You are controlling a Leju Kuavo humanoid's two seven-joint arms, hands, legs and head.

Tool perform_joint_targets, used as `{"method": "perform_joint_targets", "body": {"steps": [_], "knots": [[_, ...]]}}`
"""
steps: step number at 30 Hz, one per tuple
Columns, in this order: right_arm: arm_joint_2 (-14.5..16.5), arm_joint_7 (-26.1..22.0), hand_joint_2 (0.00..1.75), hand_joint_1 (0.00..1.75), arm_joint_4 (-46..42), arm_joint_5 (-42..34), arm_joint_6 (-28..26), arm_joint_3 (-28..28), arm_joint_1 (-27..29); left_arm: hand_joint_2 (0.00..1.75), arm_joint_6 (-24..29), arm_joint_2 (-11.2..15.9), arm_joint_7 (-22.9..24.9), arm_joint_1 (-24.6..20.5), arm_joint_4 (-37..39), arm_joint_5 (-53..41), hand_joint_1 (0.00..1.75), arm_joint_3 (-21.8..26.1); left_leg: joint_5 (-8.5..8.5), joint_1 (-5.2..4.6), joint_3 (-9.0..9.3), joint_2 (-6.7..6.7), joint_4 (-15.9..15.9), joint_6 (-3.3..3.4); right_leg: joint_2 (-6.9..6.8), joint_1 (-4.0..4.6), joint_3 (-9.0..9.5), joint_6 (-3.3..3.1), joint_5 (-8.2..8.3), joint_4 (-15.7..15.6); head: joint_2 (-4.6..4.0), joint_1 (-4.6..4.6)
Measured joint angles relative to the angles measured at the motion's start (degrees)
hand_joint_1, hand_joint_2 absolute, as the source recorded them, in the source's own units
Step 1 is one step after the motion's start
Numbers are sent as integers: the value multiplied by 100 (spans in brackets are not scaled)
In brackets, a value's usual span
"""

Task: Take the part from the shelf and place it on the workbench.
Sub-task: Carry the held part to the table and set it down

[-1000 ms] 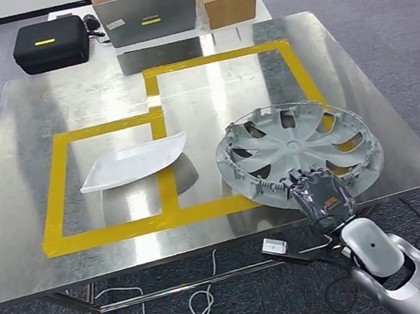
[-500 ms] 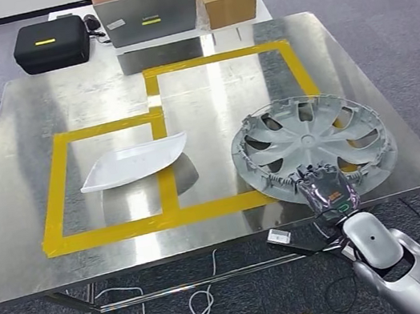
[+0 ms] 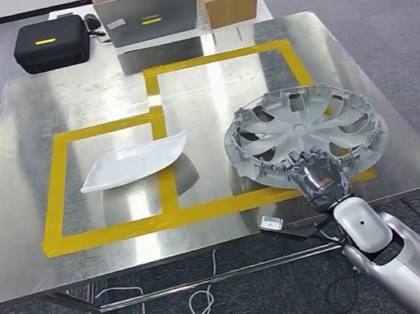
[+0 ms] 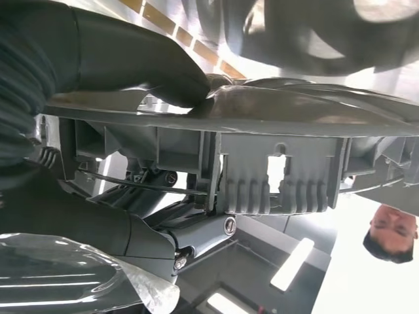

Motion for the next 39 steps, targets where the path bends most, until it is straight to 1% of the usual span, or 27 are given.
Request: {"method": "perform_joint_targets", "body": {"steps": [5,9,17,24,30,39], "knots": [[13,-8,175,175,0,-10,-12,66,-30,175,6,0,-1,2,-1,-15,0,2,0,0,-2,0,0,0,1,0,0,0,-1,0,0,1],[42,-134,175,175,-7,-77,-154,170,-114,175,26,-1,-57,-25,-1,-163,0,51,0,0,-4,0,0,0,6,0,-2,0,-1,1,0,1],[140,-296,175,175,-253,-292,-291,801,-588,175,51,-2,-447,-218,3,-768,0,377,3,1,-2,1,0,-2,3,1,-2,0,0,4,0,0],[142,-332,175,175,-379,-475,-396,1175,-767,175,-28,-2,-637,-385,40,-1146,0,737,2,0,-4,0,0,-2,4,0,-2,0,-1,3,0,1],[142,-361,175,175,-419,-552,-427,1346,-814,175,-75,-2,-658,-436,47,-1228,0,923,2,0,-4,1,0,-2,4,0,-3,0,0,2,0,2],[140,-326,175,175,-424,-616,-330,1495,-907,175,-72,-2,-621,-448,60,-1137,0,976,2,0,-3,1,0,-2,4,0,-5,0,0,2,0,1]]}}
